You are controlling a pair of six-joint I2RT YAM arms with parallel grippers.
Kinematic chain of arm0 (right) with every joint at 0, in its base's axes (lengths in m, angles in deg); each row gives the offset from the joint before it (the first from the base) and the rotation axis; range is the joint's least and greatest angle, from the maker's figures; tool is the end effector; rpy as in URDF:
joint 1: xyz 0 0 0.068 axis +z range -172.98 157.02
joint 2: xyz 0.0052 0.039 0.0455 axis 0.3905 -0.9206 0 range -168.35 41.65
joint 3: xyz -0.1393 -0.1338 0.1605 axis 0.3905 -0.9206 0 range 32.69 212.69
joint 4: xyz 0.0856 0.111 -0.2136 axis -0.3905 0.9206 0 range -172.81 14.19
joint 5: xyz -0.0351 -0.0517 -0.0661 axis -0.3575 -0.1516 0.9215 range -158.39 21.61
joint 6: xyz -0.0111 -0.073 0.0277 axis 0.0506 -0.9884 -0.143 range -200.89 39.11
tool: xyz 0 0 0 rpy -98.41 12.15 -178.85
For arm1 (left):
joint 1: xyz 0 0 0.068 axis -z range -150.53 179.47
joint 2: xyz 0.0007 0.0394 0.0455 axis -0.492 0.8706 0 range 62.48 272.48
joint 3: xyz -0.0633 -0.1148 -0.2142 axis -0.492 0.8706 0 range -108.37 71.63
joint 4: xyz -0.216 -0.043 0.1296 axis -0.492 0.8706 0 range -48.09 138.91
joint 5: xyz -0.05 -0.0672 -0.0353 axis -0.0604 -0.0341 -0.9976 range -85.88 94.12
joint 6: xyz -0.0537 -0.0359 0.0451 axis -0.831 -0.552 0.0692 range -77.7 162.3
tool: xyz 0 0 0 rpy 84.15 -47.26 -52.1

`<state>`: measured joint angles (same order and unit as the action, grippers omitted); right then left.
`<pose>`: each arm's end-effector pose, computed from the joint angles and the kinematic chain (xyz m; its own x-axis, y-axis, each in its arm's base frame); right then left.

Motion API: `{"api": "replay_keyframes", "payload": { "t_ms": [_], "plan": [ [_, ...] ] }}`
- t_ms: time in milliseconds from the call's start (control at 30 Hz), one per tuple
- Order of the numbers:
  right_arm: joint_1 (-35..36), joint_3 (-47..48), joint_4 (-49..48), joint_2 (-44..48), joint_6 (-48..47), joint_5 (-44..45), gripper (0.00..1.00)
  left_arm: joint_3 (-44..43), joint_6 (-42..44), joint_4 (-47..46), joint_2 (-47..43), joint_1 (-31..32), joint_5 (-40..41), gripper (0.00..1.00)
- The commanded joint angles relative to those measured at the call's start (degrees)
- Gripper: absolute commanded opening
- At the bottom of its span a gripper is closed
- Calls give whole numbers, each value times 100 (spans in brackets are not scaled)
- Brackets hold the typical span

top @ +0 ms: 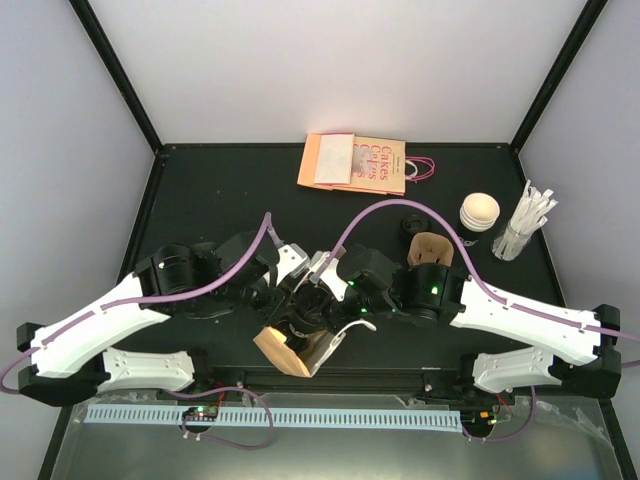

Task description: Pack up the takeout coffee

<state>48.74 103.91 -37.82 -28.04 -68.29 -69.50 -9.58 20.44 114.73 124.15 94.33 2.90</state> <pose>0.0853 0.2624 0.3088 -0.4185 -0.5719 -0.7055 -0.8838 0.4354 0.1713 0.0816 -0.1769 0.3490 -0.6551 0.5195 -0.5486 0.7181 0.6538 -0.2385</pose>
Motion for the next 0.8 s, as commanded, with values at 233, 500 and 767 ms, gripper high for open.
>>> {"api": "replay_keyframes", "payload": {
  "t_ms": [233, 500, 767],
  "plan": [
    [49, -95, 71, 312, 6, 254, 61, 53, 193, -245, -252, 44, 775, 6],
    [43, -237, 222, 584, -28, 490, 61, -49, 474, -299, -94, -15, 1165, 2],
    [43, -409, 90, 778, -78, 952, 61, -208, 1336, -805, 168, -415, 1261, 1]
  ]
}}
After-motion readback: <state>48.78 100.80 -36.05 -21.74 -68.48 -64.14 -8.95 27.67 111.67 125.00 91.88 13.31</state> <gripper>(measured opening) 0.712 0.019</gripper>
